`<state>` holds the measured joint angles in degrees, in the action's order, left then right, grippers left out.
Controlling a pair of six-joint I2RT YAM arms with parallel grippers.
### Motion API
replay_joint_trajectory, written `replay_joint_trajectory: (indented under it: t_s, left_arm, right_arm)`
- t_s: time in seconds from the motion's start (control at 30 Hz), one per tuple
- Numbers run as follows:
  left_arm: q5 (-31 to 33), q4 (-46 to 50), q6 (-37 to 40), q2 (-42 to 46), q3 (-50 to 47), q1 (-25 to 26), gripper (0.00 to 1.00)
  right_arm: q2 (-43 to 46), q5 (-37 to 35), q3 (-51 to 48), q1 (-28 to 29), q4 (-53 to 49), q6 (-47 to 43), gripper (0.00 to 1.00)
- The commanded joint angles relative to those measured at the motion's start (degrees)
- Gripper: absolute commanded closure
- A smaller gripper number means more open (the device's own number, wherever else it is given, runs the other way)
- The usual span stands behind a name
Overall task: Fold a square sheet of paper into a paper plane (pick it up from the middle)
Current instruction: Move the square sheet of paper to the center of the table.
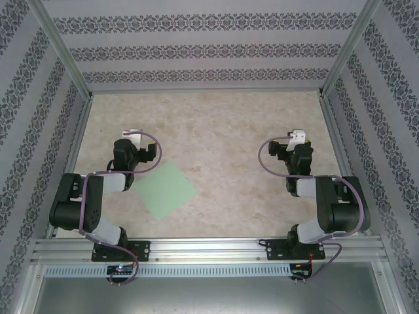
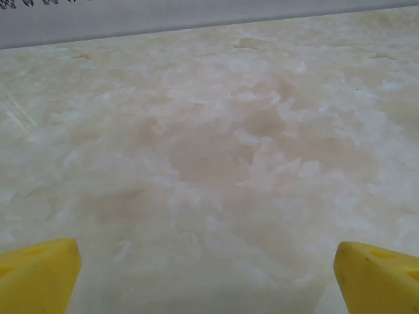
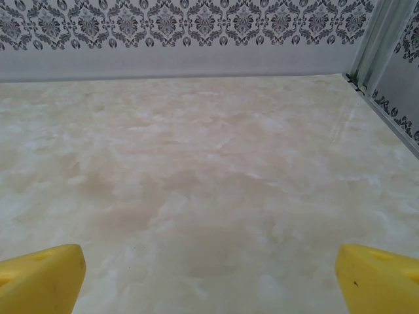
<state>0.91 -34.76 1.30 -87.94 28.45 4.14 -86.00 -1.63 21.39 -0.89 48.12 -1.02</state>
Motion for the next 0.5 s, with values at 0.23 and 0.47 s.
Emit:
replay_joint_trajectory:
  t_s: [0.23,0.47]
  left_arm:
    - [0.0,-3.3,0.8,-0.1,0.1,-0.6,0.00]
    - [-0.1,-3.3,0.7,0.0,0.1,-0.7,0.00]
  right_arm:
    - [0.2,0.0,0.8,-0.5,2.0,1.0,0.02]
    - [0.5,0.5,1.2,-0.6,1.4,0.9,0.02]
